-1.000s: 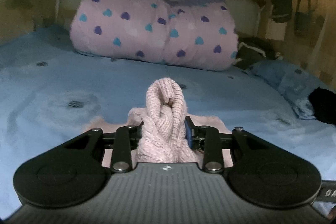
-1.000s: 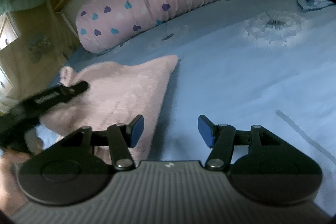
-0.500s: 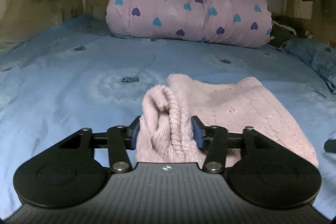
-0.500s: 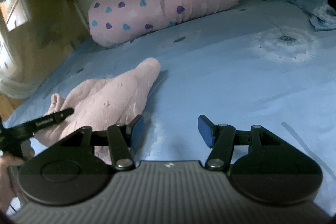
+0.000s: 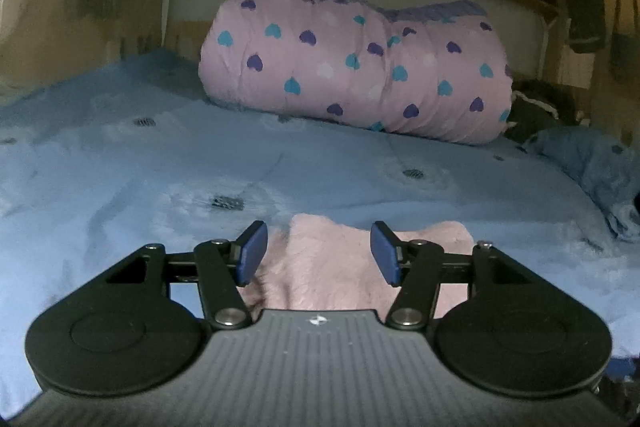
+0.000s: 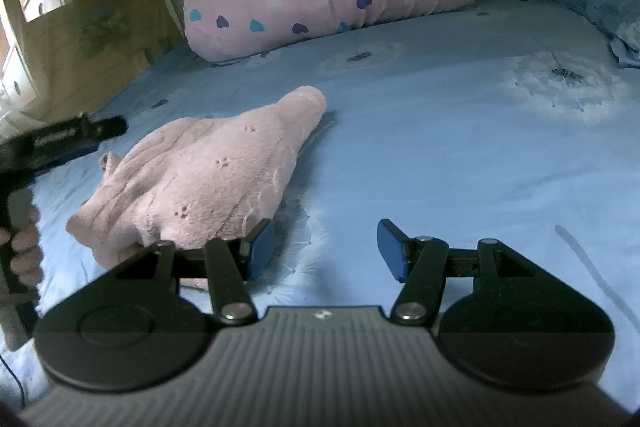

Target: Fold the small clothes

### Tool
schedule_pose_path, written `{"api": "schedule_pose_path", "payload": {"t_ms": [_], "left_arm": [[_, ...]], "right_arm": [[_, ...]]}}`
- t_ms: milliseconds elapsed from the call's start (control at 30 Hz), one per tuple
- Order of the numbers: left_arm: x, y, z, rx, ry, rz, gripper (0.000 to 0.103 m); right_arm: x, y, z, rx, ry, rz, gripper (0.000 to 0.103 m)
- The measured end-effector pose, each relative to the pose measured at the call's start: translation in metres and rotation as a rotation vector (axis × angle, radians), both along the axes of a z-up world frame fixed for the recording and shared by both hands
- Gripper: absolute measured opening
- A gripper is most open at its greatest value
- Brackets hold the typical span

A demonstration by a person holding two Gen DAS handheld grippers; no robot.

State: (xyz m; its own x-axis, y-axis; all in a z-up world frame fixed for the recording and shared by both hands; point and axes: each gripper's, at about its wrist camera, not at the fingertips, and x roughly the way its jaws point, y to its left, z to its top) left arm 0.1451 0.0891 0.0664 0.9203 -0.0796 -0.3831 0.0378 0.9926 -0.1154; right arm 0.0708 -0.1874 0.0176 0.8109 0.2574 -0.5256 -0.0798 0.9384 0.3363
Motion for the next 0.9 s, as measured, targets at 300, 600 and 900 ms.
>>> {"api": "schedule_pose_path", "payload": {"t_ms": [300,600,900], "left_arm": [[0.045,0.0,-0.027,-0.093,0.125,-0.015,0.058],[0.029,0.02,-0.003,-0.17,0.034,0.041,0.012],[0.046,0.061,-0.026,-0.152,0.188,0.124,0.013]], "right_arm": [[0.003,-0.003,-0.001,-0.004,-0.006,-0.019,0.06],[0.003,-0.004,-0.002,-0.003,-0.005,-0.024,0.06],[-0.002,0.003,-0.002,-0.033,-0.019,-0.007,0.06]]}}
